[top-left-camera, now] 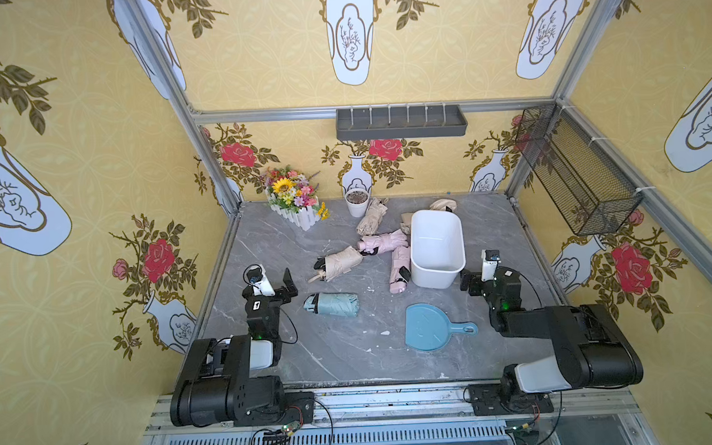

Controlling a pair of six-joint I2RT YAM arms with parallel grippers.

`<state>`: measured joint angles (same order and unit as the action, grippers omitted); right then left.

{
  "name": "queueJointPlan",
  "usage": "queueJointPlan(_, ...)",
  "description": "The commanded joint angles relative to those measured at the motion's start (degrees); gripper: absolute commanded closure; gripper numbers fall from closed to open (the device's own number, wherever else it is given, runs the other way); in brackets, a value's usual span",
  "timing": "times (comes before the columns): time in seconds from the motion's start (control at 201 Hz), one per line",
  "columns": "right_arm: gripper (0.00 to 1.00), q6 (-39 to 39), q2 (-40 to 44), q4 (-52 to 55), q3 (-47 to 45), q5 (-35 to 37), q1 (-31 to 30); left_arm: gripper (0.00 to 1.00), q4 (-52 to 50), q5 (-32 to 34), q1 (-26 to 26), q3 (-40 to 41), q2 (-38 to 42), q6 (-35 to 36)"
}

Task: Put the umbrella into the storage box
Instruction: Pick up the umbrella from the center of the board.

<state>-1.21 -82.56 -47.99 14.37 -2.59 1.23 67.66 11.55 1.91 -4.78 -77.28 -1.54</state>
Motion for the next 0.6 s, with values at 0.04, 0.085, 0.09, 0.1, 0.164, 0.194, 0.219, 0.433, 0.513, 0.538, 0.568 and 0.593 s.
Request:
queueJointPlan(0.04,0.03,0.5,0.0,-2.5,0.1,-0.7,-0.1,0.0,1.1,0.3,-0.2,0.5,2.0,0.1)
queueJointPlan(0.085,0.03,0.6,0.0,-2.3,0.2,-0.7,0.0,0.0,-1.1,0.2,-0.2,0.4,4.3,0.0)
queueJointPlan(0.09,0.03,0.6,0.0,-2.3,0.2,-0.7,0.0,0.0,-1.5,0.2,-0.2,0.3,4.7,0.0)
queueJointPlan(0.1,0.03,0.5,0.0,-2.3,0.2,-0.7,0.0,0.0,-2.4,0.1,-0.2,0.1,5.2,-0.1)
queueJointPlan(0.164,0.03,0.5,0.0,-2.3,0.2,-0.7,0.0,0.0,-10.5,-0.2,-0.2,-2.5,8.5,-0.4)
queueJointPlan(0.194,0.03,0.5,0.0,-2.2,0.2,-0.7,-0.1,0.0,-14.3,-0.5,-0.2,-4.0,9.6,-0.8)
queueJointPlan(0.219,0.03,0.4,0.0,-2.0,0.4,-0.7,0.0,0.01,-16.9,-0.8,-0.2,-4.9,10.2,-1.2)
queueJointPlan(0.433,0.03,-0.3,4.1,-0.3,-0.3,0.0,0.4,0.03,-26.9,-1.1,-0.6,-8.0,14.9,-4.5)
queueJointPlan(0.513,0.02,-0.9,11.8,13.5,2.5,3.4,-0.2,0.03,-35.1,0.3,-1.0,-10.9,18.6,-5.8)
queueJointPlan(0.538,0.01,-1.3,14.2,17.3,3.8,4.1,-0.2,0.03,-37.7,0.5,-1.2,-11.8,19.9,-6.1)
queueJointPlan(0.568,0.01,-1.5,16.5,22.0,4.9,4.5,-0.3,0.03,-40.9,0.6,-1.4,-12.9,21.3,-6.1)
queueJointPlan(0.593,0.01,-1.5,18.3,24.5,5.4,4.6,-0.3,0.03,-43.0,0.6,-1.6,-13.6,22.3,-6.1)
